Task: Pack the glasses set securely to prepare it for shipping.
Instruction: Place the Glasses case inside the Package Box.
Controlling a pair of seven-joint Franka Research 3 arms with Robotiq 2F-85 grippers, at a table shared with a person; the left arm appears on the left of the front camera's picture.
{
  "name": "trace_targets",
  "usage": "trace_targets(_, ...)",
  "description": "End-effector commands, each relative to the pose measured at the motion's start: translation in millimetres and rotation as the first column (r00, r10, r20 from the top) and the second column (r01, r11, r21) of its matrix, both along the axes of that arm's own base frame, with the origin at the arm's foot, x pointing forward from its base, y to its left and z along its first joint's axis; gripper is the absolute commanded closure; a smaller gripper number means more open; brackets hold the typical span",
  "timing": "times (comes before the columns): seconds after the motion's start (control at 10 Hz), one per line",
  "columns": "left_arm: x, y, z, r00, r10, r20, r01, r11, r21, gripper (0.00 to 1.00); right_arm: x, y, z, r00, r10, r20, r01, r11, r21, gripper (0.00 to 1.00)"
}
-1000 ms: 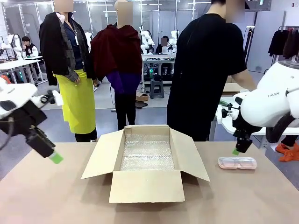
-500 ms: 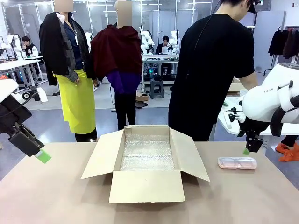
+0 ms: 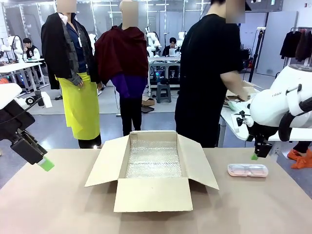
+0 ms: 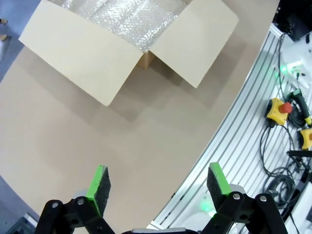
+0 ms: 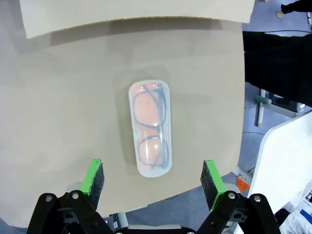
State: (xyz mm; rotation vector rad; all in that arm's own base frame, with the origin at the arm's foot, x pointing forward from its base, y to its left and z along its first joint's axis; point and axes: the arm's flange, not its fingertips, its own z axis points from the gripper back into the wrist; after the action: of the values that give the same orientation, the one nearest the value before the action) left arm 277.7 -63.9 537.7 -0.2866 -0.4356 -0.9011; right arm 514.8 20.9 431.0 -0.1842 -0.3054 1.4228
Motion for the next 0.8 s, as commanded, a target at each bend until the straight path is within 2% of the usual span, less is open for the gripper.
trace_targets(0.0,1,0,0,1.0,-0.004,0.001,0.004,1.0,-0.011,0.0,27,0,-23,0.999,-0.036,0.004,0.037,0.992,-0.12,0.0)
trace_targets(0.2,1,0,0,1.0,-0.004,0.001,0.004,1.0,-0.011,0.0,38,-5,-50,0.998,0.007,-0.066,-0.011,0.998,-0.062,0.0)
trace_targets(0.7,1,0,0,1.0,-0.004,0.001,0.004,1.0,-0.011,0.0,54,-11,-93,0.984,0.004,-0.177,-0.01,0.999,-0.033,0.0)
